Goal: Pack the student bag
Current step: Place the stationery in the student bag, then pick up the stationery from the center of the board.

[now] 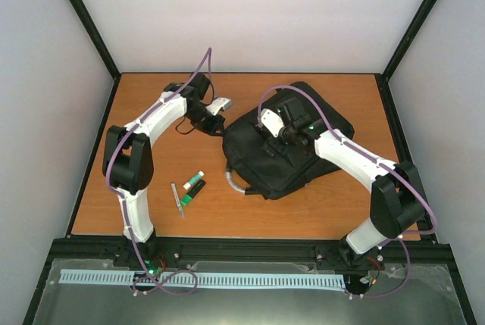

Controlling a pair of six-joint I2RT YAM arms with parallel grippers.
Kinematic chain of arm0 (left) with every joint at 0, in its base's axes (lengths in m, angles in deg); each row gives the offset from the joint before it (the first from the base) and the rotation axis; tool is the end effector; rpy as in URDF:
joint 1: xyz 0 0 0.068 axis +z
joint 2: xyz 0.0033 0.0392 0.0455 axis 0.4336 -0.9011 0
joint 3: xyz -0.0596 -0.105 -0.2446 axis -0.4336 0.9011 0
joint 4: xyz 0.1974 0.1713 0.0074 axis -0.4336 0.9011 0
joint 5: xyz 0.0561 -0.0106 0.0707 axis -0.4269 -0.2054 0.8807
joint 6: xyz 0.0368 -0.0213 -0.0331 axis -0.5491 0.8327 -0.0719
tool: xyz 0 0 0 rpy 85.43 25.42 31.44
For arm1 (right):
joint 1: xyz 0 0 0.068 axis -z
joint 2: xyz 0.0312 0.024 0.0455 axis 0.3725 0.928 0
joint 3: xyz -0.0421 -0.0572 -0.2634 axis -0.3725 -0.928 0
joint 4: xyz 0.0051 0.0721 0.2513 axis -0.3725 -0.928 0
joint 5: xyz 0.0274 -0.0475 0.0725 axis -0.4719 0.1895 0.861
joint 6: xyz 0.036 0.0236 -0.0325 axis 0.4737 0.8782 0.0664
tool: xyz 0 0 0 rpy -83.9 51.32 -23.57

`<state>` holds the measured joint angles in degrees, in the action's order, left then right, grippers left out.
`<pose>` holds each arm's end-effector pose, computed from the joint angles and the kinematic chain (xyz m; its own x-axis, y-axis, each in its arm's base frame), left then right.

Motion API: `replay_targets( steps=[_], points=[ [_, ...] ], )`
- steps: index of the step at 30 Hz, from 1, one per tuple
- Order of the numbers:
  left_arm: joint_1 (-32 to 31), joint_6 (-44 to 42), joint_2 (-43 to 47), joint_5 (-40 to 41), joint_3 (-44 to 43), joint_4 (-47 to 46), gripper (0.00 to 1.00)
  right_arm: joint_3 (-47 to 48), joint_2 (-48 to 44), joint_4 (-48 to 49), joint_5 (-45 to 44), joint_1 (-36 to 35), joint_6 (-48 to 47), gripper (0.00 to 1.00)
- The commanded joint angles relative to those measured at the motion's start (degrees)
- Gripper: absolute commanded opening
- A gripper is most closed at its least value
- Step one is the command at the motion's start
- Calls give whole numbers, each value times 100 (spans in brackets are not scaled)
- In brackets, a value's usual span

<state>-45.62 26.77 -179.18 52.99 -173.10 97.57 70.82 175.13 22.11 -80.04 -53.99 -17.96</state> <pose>0.3645 -0.1500 0.2383 -0.8268 0.4582 -0.3264 0.5605 0.7201 -0.4090 0.2806 0.1780 0.2509 -0.3522 -0.7407 -0.5721 -0.7896 0.5634 -0.2432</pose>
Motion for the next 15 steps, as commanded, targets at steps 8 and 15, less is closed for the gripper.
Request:
replay_targets(
  steps=[8, 15],
  points=[
    [61, -364, 614, 434, -151, 574, 97, 126, -503, -322, 669, 76, 10, 100],
    [120, -263, 1608, 1109, 378, 796, 100, 235, -584, -353, 969, 182, -25, 100]
  ],
)
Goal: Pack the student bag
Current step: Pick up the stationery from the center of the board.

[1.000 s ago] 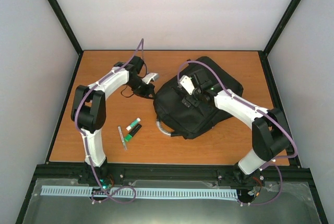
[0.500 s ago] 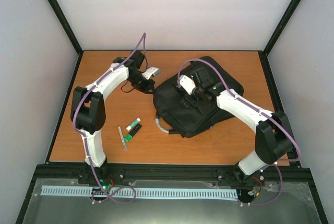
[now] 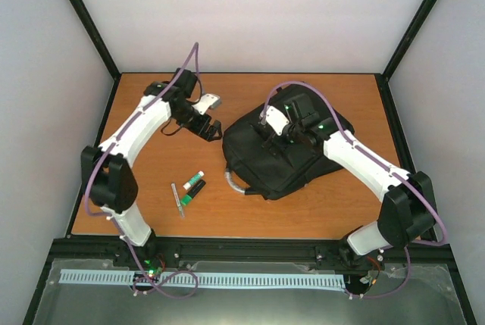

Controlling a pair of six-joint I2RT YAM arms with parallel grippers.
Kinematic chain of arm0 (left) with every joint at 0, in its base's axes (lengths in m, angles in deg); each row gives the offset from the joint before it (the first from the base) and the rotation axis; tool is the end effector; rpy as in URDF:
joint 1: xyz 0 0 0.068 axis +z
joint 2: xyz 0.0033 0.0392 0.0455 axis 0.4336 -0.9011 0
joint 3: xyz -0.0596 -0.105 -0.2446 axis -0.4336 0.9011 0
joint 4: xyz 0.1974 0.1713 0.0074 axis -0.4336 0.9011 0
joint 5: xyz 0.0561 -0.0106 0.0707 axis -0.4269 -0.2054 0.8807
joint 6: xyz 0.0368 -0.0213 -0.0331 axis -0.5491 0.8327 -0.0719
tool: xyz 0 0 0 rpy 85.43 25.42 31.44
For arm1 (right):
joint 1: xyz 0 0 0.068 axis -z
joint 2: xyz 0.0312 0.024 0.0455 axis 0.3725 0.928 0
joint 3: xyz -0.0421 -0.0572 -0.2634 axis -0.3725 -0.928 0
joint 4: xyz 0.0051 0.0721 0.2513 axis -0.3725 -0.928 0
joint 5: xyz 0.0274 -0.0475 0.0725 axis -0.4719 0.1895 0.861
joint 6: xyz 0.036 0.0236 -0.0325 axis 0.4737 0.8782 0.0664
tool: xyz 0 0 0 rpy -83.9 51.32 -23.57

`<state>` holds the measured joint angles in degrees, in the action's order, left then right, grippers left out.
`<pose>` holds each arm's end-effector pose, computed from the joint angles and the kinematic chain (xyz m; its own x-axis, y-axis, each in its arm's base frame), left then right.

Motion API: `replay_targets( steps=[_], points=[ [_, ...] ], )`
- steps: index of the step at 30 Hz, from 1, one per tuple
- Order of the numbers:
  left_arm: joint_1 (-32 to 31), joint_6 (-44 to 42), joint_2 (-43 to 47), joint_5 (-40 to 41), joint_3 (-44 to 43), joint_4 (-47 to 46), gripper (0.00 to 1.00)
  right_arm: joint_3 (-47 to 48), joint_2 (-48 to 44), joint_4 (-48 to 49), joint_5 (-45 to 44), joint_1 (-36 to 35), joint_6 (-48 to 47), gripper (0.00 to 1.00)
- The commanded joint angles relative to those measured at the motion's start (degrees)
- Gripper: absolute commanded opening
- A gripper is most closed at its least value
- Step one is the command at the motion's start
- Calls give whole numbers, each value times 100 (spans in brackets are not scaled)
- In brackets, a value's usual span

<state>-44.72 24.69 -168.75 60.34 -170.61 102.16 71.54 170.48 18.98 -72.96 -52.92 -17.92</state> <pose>0.3309 -0.1275 0.2864 -0.7965 0.4770 -0.3716 0.5842 0.7657 -0.2692 0.2682 0.1684 0.2762 -0.3197 -0.6988 -0.6399 -0.8259 0.5366 -0.1733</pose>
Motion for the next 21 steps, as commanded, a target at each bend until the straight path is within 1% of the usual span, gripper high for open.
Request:
replay_targets(
  steps=[1, 5, 6, 8, 10, 12, 14, 15, 17, 19, 21],
  points=[
    [31, -126, 666, 344, 199, 388, 100, 155, -129, -14, 266, 92, -62, 100],
    [31, -539, 1371, -56, 781, 188, 100, 5, -166, 95, 367, 150, -143, 100],
    [31, -480, 1549, -65, 933, 40, 100, -57, -178, 140, 395, 163, -151, 100],
    [31, 160, 1890, 475, 1209, -348, 100, -164, -183, 171, 439, 184, -165, 100],
    [31, 744, 2033, 1359, 1519, -547, 100, -197, -201, 139, 489, 199, -194, 100],
    [31, 870, 2083, 2248, 1890, -579, 100, -243, -214, 168, 517, 209, -217, 100],
    [50, 970, 2083, 2858, 2164, -547, 100, -277, -210, 179, 543, 220, -233, 100],
    [135, 1116, 2081, 2884, 2233, -502, 100, -285, -205, 176, 548, 229, -247, 100],
    [468, 1512, 2157, 2283, 2417, -446, 99, -287, -198, 150, 556, 247, -258, 100],
    [758, 1896, 2234, 1896, 2677, -442, 95, -291, -182, 130, 566, 258, -272, 100],
    [882, 2023, 2200, 1932, 2761, -428, 94, -311, -160, 141, 601, 265, -282, 100]
  ],
)
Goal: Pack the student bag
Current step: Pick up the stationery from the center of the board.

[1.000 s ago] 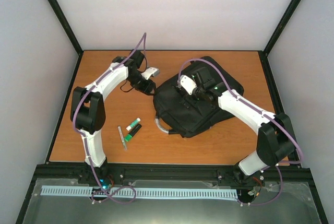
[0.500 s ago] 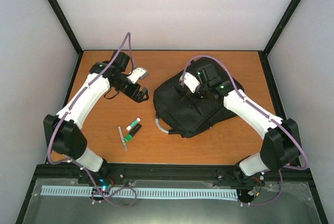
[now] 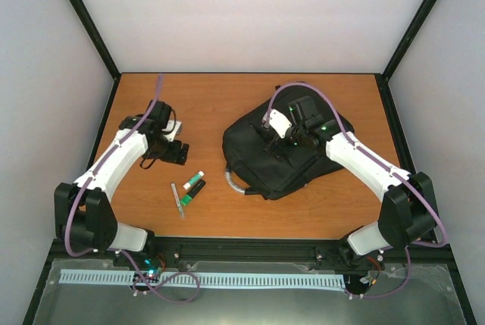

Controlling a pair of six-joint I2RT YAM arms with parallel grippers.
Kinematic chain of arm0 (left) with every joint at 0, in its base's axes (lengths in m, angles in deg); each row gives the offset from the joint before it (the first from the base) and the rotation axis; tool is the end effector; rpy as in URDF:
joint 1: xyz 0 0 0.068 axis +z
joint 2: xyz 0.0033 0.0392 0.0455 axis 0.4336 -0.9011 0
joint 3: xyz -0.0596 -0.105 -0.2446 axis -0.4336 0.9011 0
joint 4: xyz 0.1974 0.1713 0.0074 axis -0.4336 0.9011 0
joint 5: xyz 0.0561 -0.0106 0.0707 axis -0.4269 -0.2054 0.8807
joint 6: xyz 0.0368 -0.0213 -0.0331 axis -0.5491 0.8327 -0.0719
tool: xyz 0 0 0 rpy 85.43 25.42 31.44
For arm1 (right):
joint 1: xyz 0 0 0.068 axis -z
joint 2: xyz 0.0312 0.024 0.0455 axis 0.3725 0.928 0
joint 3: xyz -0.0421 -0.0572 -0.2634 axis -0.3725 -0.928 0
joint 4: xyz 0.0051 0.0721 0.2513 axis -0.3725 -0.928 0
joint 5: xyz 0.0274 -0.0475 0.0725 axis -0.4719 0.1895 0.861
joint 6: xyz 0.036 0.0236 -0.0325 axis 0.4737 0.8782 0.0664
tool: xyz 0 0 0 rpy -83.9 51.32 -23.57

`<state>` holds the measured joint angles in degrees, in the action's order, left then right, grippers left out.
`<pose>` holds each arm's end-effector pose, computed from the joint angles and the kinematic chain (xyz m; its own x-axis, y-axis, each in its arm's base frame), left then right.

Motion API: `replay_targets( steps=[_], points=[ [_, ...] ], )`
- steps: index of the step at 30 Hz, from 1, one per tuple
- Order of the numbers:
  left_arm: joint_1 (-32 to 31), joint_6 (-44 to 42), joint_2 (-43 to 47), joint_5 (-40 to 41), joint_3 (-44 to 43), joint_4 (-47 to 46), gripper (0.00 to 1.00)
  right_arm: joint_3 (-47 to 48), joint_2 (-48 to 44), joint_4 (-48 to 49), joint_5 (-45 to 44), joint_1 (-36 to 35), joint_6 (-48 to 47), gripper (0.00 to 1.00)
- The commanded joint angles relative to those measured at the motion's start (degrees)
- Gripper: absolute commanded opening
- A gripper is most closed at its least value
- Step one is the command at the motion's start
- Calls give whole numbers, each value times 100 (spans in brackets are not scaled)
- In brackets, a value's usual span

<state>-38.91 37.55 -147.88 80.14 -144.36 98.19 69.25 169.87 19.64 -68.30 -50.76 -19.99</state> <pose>0.2504 -0.0595 0.2604 -0.9372 0.2014 -0.2847 0.2170 0.9759 -0.0239 0.2684 0.1581 0.2677 -0.3092 -0.6932 -0.6511 -0.8520 0.5060 -0.1341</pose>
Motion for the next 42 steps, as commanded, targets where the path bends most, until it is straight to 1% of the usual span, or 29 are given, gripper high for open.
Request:
replay_targets(
  steps=[1, 5, 6, 9, 10, 12, 15, 19, 21, 25, 28, 36, 40, 42],
  points=[
    [350, 797, 55, 11, 145, -44, 92, -97, -87, 85, 150, 49, -84, 100],
    [476, 1008, -187, -183, 137, -8, 82, -130, -34, 111, 214, 50, -102, 100],
    [481, 1038, -227, -256, 122, 23, 78, -129, -32, 110, 215, 50, -112, 100],
    [541, 1351, -334, -344, 98, 207, 55, -111, -44, 101, 186, 50, -144, 100],
    [637, 1506, -370, -466, 133, 301, 51, -119, -52, 93, 183, 50, -160, 100],
    [805, 1676, -413, -713, 306, 453, 51, -134, -70, 84, 155, 50, -172, 100],
    [996, 1819, -456, -658, 678, 676, 49, -167, -82, 67, 180, 59, -172, 100],
    [1037, 1767, -476, -1082, 1134, 636, 47, -178, -77, 72, 231, 59, -180, 100],
    [1034, 1690, -500, -1271, 1118, 585, 46, -187, -84, 72, 226, 58, -193, 100],
    [1031, 1607, -585, -1465, 1155, 517, 46, -223, -92, 83, 243, 63, -192, 100],
    [1029, 1481, -692, -1738, 1223, 300, 45, -230, -82, 88, 285, 58, -181, 100],
    [959, 1524, -997, -1757, 1221, 203, 41, -266, -161, 67, 202, 74, -204, 100],
    [927, 1603, -1115, -1573, 1194, 252, 40, -326, -237, 54, 271, 89, -198, 100],
    [921, 1652, -1200, -1465, 1184, 264, 36, -339, -254, 54, 281, 97, -198, 100]
  ],
)
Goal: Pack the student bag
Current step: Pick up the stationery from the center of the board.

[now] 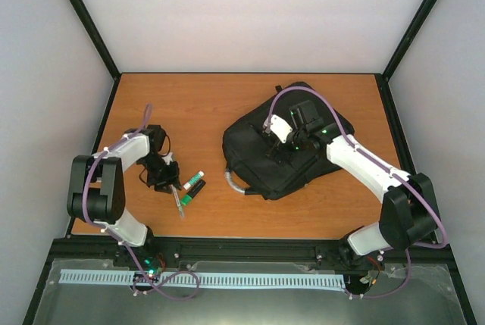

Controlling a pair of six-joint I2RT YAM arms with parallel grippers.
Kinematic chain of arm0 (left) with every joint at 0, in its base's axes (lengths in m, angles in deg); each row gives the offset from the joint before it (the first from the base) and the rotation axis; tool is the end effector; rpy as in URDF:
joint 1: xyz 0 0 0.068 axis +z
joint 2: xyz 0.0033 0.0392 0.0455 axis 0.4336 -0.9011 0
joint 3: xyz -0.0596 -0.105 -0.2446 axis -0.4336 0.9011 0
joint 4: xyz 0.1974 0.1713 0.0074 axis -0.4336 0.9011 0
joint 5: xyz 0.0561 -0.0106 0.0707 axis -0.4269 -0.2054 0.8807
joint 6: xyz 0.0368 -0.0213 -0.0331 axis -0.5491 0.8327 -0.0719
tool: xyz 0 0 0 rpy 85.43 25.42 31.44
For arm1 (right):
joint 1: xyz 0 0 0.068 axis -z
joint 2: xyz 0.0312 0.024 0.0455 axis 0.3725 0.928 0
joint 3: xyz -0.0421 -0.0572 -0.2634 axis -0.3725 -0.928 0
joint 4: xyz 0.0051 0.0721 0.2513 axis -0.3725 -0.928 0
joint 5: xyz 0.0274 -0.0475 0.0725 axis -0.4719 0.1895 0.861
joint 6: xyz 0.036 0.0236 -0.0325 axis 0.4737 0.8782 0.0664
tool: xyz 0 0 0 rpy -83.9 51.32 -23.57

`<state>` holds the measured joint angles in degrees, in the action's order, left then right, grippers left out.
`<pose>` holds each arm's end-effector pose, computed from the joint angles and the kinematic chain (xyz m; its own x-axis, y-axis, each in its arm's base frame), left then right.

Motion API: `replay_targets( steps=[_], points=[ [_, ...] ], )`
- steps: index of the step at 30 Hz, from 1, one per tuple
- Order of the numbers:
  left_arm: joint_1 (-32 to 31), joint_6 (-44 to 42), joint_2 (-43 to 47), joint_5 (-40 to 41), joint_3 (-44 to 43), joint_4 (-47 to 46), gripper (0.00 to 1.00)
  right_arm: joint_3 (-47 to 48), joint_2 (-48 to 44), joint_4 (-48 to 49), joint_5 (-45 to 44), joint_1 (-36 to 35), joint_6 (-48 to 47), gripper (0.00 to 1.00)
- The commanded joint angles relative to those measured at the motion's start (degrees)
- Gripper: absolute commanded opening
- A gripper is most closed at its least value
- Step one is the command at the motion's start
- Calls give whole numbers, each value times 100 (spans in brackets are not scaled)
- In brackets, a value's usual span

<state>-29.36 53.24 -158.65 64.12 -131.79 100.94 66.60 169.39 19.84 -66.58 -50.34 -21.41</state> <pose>0.2326 -0.0254 0.1637 -0.9461 -0.2150 0.2422 -0.2714 0.9344 -0.2307 0.2635 0.1540 0.2559 -0.3066 -0.7063 -0.6381 -0.8704 0.4794 -0.1124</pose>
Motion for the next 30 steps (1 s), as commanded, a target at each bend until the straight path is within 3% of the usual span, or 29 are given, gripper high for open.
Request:
replay_targets(
  steps=[1, 5, 13, 22, 30],
  points=[
    [-30, 103, -169, 196, -81, 3, 34, -78, -219, 44, 111, 67, -54, 100],
    [-39, 117, -312, 236, -93, 22, 26, -132, -267, 71, 113, 104, -40, 100],
    [-42, 133, -456, 241, -94, 7, 24, -212, -361, 91, 240, 209, 33, 100],
    [-41, 96, -596, 326, -374, 54, 8, -135, -256, 98, 218, 223, -12, 100],
    [-35, 0, -825, 740, -1056, -18, 7, -143, -295, 80, 201, 244, -44, 100]
  ],
)
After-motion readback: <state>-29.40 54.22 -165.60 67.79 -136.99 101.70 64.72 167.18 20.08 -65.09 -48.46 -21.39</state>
